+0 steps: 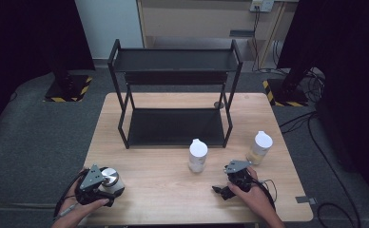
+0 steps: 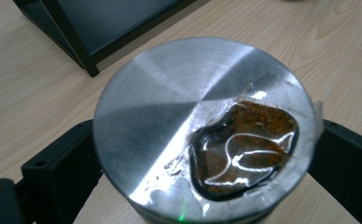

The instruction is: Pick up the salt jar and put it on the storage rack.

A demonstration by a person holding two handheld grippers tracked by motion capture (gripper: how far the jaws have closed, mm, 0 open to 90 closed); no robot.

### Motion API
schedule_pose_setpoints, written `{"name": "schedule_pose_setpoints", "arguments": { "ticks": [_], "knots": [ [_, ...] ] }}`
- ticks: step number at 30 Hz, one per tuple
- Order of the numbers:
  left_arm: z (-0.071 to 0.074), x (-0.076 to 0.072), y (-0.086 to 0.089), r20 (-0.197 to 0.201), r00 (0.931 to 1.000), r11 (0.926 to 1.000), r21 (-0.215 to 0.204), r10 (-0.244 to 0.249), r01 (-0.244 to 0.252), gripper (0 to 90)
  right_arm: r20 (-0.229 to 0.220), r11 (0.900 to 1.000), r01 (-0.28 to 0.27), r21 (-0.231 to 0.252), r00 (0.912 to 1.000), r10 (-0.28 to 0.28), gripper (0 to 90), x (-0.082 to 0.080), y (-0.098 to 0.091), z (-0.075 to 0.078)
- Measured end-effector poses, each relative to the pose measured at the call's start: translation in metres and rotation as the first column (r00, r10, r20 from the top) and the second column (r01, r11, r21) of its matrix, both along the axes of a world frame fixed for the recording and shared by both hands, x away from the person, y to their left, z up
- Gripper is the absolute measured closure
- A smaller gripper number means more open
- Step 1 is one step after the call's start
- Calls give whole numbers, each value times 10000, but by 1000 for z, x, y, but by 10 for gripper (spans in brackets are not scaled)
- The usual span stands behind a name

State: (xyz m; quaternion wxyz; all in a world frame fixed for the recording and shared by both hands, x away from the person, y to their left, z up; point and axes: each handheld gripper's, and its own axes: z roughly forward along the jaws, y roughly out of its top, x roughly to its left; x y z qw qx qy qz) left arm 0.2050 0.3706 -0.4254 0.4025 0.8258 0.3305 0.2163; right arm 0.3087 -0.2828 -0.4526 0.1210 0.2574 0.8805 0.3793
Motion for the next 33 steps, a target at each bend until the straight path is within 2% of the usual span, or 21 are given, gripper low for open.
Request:
{"name": "schedule_pose_setpoints", "arguments": {
  "ticks": [26, 33],
  "knots": [
    [-2, 2, -1, -91, 10000, 10000, 87, -20, 21, 47, -1, 10000, 0, 0, 10000, 0, 10, 0, 0, 0],
    [-2, 3, 0, -125, 9999, 9999, 117, -43, 45, 100, 0, 10000, 0, 1, 10000, 0, 10, 0, 0, 0]
  ]
}}
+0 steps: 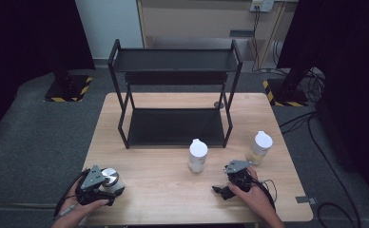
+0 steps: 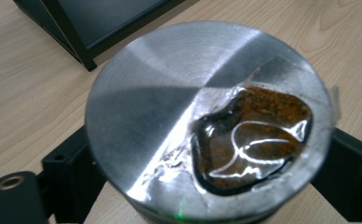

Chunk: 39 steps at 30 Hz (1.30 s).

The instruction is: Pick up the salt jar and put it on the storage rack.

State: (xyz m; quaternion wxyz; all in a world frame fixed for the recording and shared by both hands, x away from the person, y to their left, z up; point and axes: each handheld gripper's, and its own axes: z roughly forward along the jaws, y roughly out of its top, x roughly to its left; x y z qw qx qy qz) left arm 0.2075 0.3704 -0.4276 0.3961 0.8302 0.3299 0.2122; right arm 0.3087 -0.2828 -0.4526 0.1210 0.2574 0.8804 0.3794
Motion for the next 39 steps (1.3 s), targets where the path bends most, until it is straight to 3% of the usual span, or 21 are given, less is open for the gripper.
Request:
{"name": "schedule_pose_setpoints", "arguments": {
  "ticks": [9, 13, 39],
  "knots": [
    [-2, 4, 2, -228, 9997, 10000, -21, 30, -31, 282, 1, 10000, 0, 1, 10000, 0, 10, 0, 0, 0],
    [-4, 5, 4, -310, 9995, 9997, -229, 66, -73, 292, -1, 10000, 0, 0, 10000, 0, 10, 0, 0, 0],
    [3, 4, -9, -306, 9995, 10000, -74, 58, -60, 298, 0, 10000, 0, 0, 10000, 0, 10, 0, 0, 0]
  ]
}}
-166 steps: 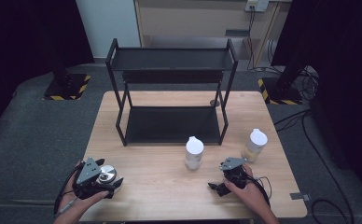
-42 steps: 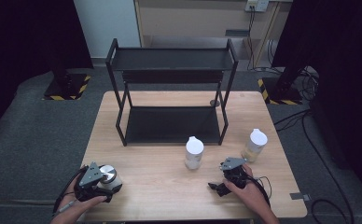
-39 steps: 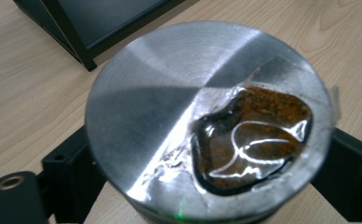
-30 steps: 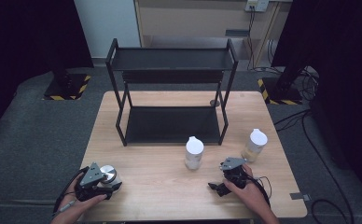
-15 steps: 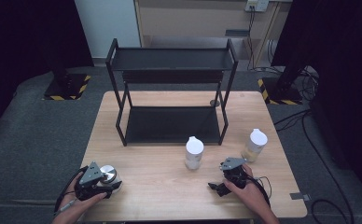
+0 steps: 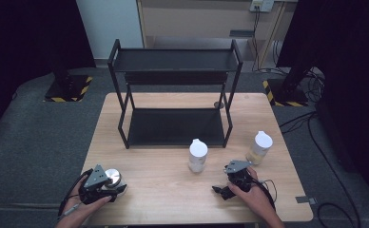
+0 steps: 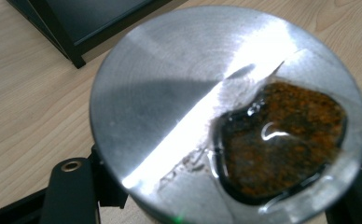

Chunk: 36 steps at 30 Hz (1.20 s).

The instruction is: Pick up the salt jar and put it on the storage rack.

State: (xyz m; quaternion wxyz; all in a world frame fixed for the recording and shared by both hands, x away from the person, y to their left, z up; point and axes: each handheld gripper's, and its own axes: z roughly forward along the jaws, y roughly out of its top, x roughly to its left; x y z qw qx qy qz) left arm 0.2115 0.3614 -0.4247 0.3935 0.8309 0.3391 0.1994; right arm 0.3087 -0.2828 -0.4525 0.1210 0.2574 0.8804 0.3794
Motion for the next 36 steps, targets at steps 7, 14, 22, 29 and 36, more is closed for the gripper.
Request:
{"name": "schedule_pose_setpoints", "arguments": {
  "ticks": [7, 14, 22, 29, 36],
  "knots": [
    [4, -1, -5, 59, 10000, 10000, -59, 31, -30, 299, 0, 10000, 1, -1, 10000, -1, 10, 0, 0, 0],
    [7, -1, -14, 113, 9995, 9996, 6, -293, 293, 299, 0, 10000, 0, 0, 10000, 0, 10, 0, 0, 0],
    [11, 0, -25, 92, 9996, 9996, 71, -276, 275, 299, 1, 10000, -1, 0, 10000, 1, 10, 0, 0, 0],
    [18, -3, -34, 201, 9998, 10000, -31, -15, 16, 300, 2, 10000, 1, 0, 10000, -1, 10, 0, 0, 0],
    [23, -3, -40, 358, 9993, 9998, -138, 133, -128, 300, 1, 10000, 3, -1, 10000, -3, 10, 0, 0, 0]
  ]
}}
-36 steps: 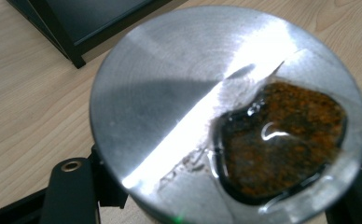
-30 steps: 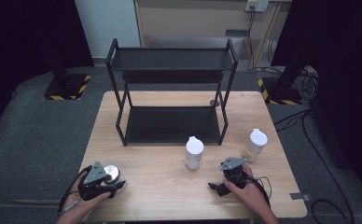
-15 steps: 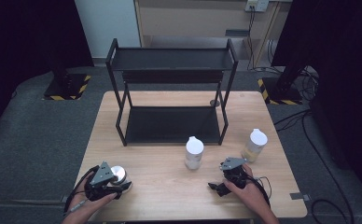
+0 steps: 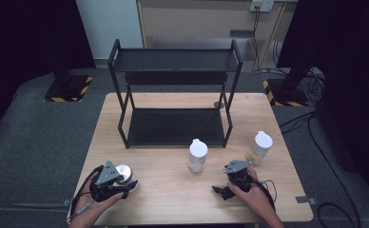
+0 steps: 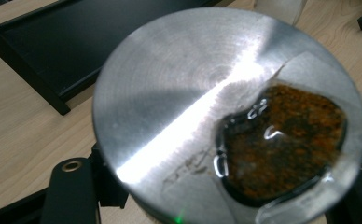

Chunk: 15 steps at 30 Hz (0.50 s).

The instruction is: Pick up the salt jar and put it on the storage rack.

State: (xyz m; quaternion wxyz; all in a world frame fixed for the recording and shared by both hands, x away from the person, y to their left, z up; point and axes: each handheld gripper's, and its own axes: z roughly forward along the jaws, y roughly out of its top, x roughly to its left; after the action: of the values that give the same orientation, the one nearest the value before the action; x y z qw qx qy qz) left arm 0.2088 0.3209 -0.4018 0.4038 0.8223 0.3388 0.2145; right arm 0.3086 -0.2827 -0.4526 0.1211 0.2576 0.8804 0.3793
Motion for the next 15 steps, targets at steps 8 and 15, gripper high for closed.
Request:
{"name": "schedule_pose_setpoints", "arguments": {
  "ticks": [8, 15],
  "knots": [
    [3, 6, -8, -15, 9996, 9996, -56, 267, -267, 300, -1, 10000, 1, 0, 10000, -1, 10, 0, 0, 0],
    [3, 14, -17, -47, 9990, 9989, -100, 449, -450, 300, -1, 10000, 1, -1, 10000, -1, 10, 0, 0, 0]
  ]
}}
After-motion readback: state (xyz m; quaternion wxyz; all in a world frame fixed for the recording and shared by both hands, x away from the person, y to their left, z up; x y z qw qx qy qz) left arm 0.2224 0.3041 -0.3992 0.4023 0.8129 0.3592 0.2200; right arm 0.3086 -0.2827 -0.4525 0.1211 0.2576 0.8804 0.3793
